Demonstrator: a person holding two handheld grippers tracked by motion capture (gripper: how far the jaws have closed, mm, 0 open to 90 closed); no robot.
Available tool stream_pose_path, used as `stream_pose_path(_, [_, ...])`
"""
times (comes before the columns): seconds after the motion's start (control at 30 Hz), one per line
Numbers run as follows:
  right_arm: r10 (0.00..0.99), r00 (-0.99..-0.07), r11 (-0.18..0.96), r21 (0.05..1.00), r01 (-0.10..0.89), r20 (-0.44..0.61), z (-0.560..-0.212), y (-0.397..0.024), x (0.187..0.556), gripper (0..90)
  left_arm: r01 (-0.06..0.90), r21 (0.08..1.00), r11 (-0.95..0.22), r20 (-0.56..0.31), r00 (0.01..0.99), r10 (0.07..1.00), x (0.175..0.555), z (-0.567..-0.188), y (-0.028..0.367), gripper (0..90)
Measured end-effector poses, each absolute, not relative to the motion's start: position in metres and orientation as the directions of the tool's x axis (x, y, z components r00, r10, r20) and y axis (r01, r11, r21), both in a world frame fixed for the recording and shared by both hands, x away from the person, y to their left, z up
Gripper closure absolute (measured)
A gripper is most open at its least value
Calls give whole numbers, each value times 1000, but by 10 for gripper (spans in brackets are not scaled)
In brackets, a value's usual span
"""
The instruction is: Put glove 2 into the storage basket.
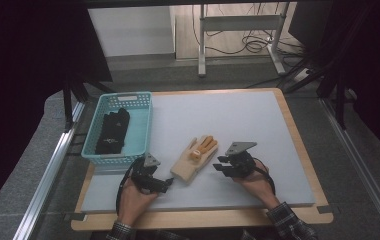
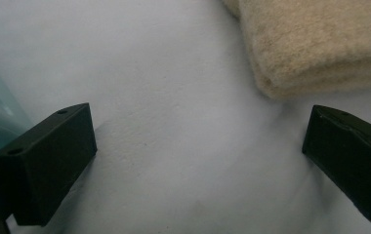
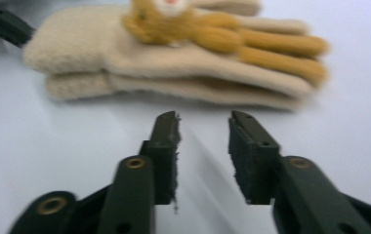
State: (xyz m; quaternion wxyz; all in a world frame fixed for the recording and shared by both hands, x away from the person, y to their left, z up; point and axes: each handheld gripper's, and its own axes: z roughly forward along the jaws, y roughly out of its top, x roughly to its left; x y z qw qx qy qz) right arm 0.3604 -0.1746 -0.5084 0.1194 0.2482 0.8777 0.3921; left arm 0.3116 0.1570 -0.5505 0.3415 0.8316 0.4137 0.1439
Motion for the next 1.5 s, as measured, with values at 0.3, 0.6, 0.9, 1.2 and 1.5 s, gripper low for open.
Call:
stream_pose_path(0.3, [636, -769, 529, 757, 384, -55, -511, -220, 361, 365, 593, 687, -421, -48, 614, 788, 312, -551, 157, 0])
stream_pose_path(0.6, [707, -704, 500, 746, 440, -58, -527, -247, 361, 261, 598, 684, -418, -52, 611, 790, 312, -551, 157, 0])
stream_pose_path(0.9, [714, -698, 506, 729, 461, -55, -531, -251, 362, 217, 599, 684, -417, -53, 611, 790, 312, -551, 157, 0])
stream_pose_path(1.2, [716, -696, 503, 731, 460, -54, -532, -251, 362, 216, 598, 686, -415, -53, 610, 791, 312, -550, 157, 0])
stream_pose_path(1.5, [716, -696, 504, 731, 459, -57, -532, -251, 362, 214, 608, 669, -427, -76, 628, 775, 308, -542, 155, 12])
